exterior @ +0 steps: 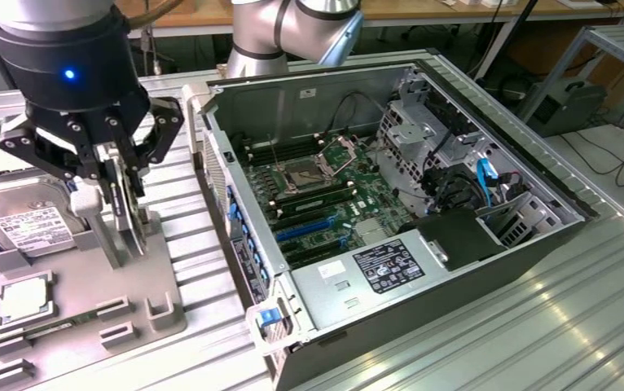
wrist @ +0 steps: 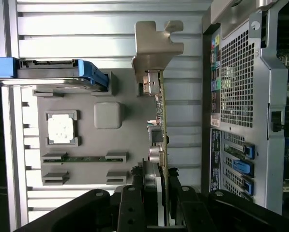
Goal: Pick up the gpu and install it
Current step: 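Pick up the gpu and move the gpu toward the slot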
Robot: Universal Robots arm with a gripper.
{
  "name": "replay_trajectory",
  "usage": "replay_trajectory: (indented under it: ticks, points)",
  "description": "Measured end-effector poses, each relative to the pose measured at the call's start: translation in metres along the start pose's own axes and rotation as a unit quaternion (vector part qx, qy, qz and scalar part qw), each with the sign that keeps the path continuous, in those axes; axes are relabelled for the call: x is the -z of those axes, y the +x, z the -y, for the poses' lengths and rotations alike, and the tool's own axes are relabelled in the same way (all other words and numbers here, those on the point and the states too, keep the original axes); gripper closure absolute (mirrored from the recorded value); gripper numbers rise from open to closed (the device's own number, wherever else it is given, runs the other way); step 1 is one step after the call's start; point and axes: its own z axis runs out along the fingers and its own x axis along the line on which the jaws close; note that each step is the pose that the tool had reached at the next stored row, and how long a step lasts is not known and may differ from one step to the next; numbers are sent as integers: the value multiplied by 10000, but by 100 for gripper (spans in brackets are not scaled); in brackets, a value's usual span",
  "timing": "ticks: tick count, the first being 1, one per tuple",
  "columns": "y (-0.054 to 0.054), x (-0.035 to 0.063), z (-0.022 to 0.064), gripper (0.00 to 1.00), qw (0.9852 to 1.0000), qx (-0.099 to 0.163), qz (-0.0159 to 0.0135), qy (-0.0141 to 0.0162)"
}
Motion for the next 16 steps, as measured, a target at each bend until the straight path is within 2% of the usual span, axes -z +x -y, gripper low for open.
replay_trajectory:
  ticks: [16]
  points:
    - [-6,443,0,70,10000,0,0,0]
